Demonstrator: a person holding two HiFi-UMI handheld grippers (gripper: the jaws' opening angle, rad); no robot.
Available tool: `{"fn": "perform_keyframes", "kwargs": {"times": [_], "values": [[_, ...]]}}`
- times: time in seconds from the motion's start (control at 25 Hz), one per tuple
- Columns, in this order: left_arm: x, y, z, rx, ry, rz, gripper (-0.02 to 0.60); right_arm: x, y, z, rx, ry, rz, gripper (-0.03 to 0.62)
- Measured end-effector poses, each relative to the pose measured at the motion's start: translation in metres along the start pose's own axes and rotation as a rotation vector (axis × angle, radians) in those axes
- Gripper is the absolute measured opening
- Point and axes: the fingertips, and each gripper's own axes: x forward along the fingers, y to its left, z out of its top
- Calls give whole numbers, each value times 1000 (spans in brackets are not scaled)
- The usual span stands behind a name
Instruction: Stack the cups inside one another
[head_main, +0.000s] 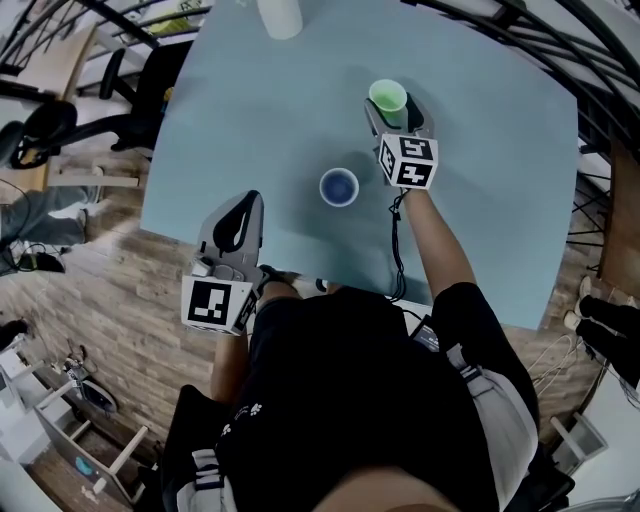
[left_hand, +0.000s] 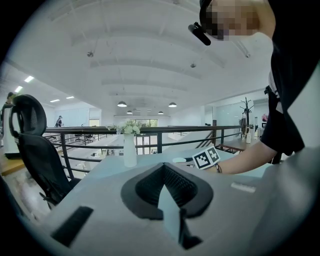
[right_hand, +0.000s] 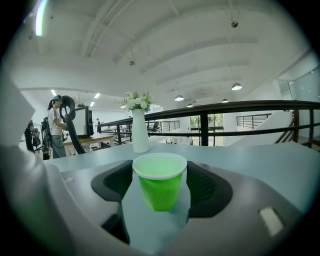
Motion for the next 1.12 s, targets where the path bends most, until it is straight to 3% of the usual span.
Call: {"fn": "perform_keyframes", "kwargs": {"times": [0.68, 1.12], "values": [[-3, -8, 18, 15, -80, -101, -9, -85, 64, 39, 61, -84, 131, 350], [-10, -3, 15, 9, -110, -136, -9, -125, 115, 42, 17, -111, 185, 350]]}}
